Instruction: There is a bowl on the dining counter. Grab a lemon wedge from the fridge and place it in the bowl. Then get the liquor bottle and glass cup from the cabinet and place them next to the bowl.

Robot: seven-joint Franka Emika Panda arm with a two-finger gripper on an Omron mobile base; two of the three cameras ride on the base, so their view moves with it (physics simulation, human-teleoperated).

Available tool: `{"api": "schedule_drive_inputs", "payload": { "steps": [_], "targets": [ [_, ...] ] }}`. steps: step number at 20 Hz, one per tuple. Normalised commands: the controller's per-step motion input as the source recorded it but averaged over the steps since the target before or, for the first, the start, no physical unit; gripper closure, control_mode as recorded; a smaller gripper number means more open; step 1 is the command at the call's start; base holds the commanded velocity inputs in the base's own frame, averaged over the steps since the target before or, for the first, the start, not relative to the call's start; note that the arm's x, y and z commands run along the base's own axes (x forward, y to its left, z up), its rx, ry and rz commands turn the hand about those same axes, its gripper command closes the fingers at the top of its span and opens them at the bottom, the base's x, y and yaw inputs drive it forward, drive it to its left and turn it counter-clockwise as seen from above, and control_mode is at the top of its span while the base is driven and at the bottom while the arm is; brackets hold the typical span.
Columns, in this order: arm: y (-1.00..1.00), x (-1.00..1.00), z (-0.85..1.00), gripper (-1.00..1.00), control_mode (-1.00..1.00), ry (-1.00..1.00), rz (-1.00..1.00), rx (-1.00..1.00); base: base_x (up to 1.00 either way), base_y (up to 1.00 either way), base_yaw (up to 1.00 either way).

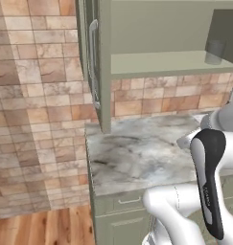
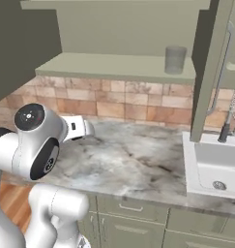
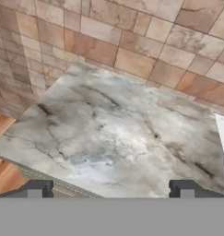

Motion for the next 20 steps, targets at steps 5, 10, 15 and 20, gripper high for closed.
{"api": "schedule_drive_inputs", "payload": {
  "steps": [5, 10, 15, 20],
  "targets": [
    [0.0, 0.0, 0.0, -1.0, 1.0, 0.0, 0.0, 0.0, 0.64, -0.17, 0.0],
    [0.0, 0.0, 0.0, -1.0, 1.0, 0.0, 0.0, 0.0, 0.66, -0.21, -0.01],
    [0.0, 0.04, -0.01, -1.0, -1.0, 0.03, 0.0, 0.0, 0.38, -0.15, 0.0],
    [-0.1, 0.14, -0.01, -1.0, -1.0, 0.0, 0.01, 0.0, 0.0, 0.0, 0.0]
  ]
}}
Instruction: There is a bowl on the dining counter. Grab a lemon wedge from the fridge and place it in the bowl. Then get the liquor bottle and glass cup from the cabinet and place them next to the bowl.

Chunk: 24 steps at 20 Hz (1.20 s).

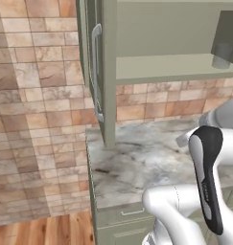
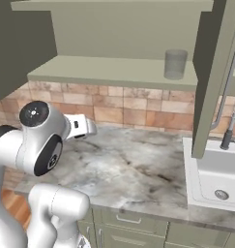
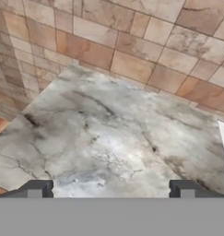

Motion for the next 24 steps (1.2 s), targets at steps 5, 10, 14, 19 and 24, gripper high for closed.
{"api": "schedule_drive_inputs", "payload": {
  "steps": [5, 10, 14, 19, 24],
  "targets": [
    [-0.29, 0.2, 0.19, -1.0, -1.0, 0.0, 0.0, -0.06, 0.0, 0.0, 0.0],
    [-0.22, 0.22, 0.41, -1.0, -1.0, 0.02, 0.0, -0.11, 0.0, 0.0, 0.0],
    [-0.14, 0.16, 0.35, -1.0, -1.0, -0.01, 0.0, -0.25, 0.0, 0.0, 0.0],
    [-0.29, 0.19, 0.41, -1.0, -1.0, -0.12, 0.0, -0.35, 0.0, 0.0, 0.0],
    [-0.4, 0.25, 0.53, -1.0, -1.0, -0.12, 0.0, -0.3, 0.0, 0.0, 0.0]
  ]
}}
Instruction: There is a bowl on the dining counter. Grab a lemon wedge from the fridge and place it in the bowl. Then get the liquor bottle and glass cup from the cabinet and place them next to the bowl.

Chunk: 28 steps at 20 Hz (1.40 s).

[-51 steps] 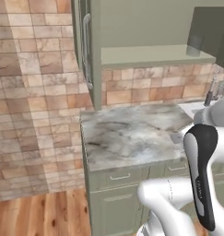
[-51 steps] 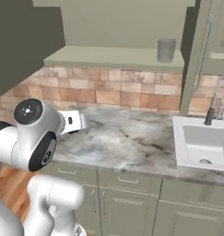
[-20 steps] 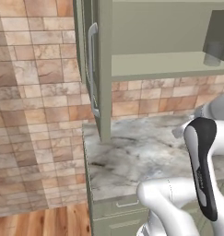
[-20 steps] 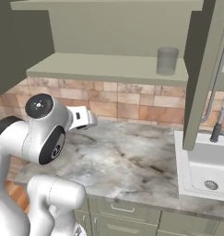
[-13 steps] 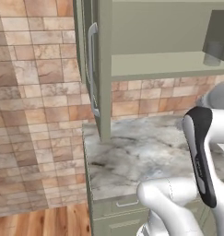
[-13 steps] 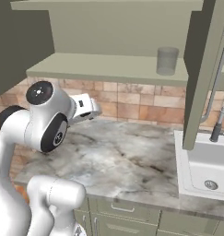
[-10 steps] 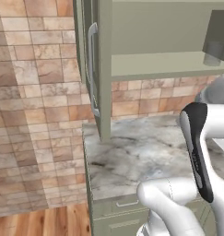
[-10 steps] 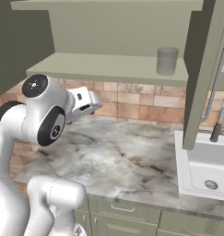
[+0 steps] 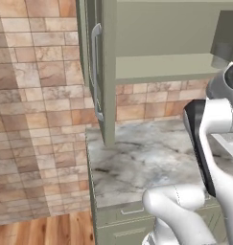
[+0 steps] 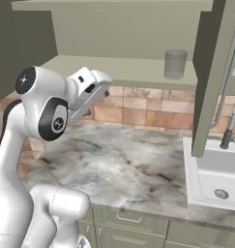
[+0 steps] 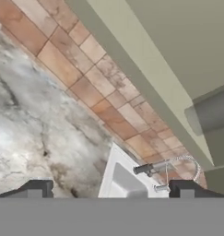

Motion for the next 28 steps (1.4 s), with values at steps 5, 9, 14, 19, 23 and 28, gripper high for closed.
{"api": "schedule_drive_inputs", "payload": {
  "steps": [5, 9, 14, 19, 23, 28],
  "targets": [
    [-0.36, 0.42, 0.51, -1.0, -1.0, -0.01, 0.0, -0.22, 0.0, 0.0, 0.0],
    [-0.34, 0.4, 0.53, -1.0, -1.0, 0.0, 0.0, -0.17, 0.0, 0.0, 0.0],
    [-0.33, 0.41, 0.46, -1.0, -1.0, 0.09, -0.05, -0.08, 0.0, 0.0, 0.0],
    [-0.36, 0.38, 0.03, -1.0, -1.0, 0.09, -0.14, 0.0, 0.0, 0.0, 0.0],
    [-0.31, 0.49, -0.19, -1.0, -1.0, 0.03, -0.03, 0.0, 0.0, 0.0, 0.0],
    [-0.38, 0.42, -0.16, -1.0, -1.0, -0.02, 0.0, 0.0, 0.0, 0.0, 0.0]
  ]
}}
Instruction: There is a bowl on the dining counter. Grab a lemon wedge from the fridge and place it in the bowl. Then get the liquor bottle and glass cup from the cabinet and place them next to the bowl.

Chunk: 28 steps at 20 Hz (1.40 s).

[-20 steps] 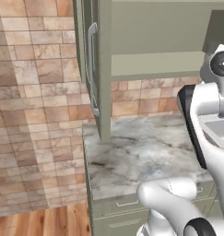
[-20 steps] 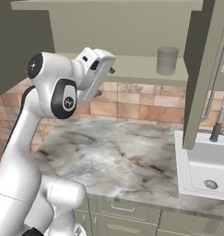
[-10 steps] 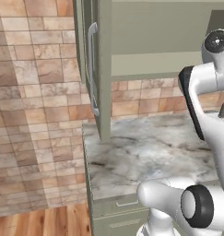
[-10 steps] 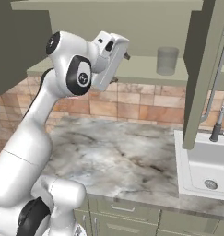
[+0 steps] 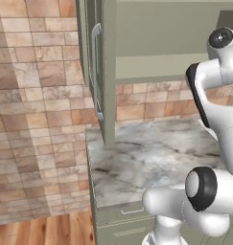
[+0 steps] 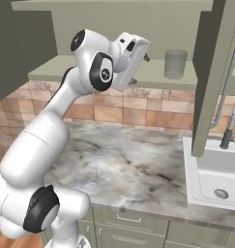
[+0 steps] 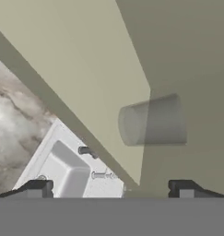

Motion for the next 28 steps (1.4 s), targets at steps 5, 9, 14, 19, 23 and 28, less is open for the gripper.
{"api": "schedule_drive_inputs", "payload": {
  "steps": [5, 9, 14, 19, 23, 28],
  "targets": [
    [-0.37, 0.21, 0.0, -1.0, -1.0, -0.14, 0.03, 0.0, 0.0, 0.0, 0.0],
    [-0.18, 0.03, 0.14, -1.0, -1.0, -0.15, 0.01, 0.0, 0.0, 0.0, 0.0],
    [0.0, 0.02, 0.21, -1.0, -1.0, -0.03, 0.0, 0.0, 0.0, 0.0, 0.0],
    [0.0, 0.22, 0.18, -1.0, -1.0, 0.05, 0.0, 0.0, 0.0, 0.0, 0.0],
    [0.0, 0.28, 0.01, -1.0, -1.0, 0.06, 0.0, 0.0, 0.0, 0.0, 0.0],
    [-0.09, 0.23, 0.0, -1.0, -1.0, 0.02, 0.0, 0.0, 0.0, 0.0, 0.0]
  ]
}}
